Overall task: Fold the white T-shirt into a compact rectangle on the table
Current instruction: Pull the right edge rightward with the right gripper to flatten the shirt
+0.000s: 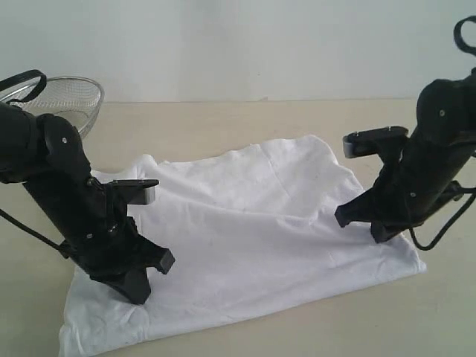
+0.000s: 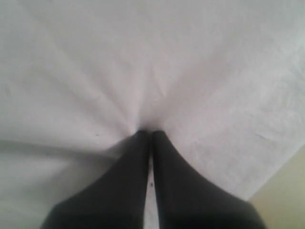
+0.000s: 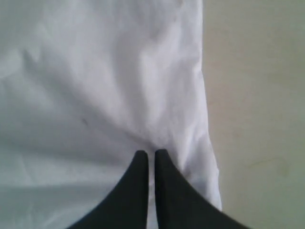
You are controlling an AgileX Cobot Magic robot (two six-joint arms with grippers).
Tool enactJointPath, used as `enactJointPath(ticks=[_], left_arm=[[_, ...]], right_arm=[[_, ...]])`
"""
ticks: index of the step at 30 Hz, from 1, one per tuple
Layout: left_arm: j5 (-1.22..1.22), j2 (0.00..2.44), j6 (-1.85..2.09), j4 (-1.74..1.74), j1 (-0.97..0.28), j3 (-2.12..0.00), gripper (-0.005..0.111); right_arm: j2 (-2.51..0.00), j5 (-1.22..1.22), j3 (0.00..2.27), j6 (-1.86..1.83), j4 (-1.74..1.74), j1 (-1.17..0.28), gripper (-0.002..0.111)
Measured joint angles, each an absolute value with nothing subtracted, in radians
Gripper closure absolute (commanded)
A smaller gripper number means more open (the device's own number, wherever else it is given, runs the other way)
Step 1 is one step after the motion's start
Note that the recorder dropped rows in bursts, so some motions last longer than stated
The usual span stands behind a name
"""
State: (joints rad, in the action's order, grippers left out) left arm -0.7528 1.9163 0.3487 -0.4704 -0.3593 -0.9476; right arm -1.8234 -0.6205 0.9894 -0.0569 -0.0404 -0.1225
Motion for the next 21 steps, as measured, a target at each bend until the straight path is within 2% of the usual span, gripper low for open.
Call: enactJointPath(ticks=[8,14,21], left_arm=[[-0.757,1.916,0.366,-0.472,-0.359,-0.948,0.102],[-0.757,1.916,0.400,-0.449,-0.383,-0.949,0.102],[-0.763,1.916,0.404,-0.449,-0.385,-0.949,0.102]], right_arm=[[-1.881,-0.612,0.967,-0.049,-0.034,-0.122,0.109],[-1.777,-0.288,0.706,0.038,-0.030,-0.122,0.109],[-1.637,-0.304,0.538,0.080,-0.059,-0.122,0.109]])
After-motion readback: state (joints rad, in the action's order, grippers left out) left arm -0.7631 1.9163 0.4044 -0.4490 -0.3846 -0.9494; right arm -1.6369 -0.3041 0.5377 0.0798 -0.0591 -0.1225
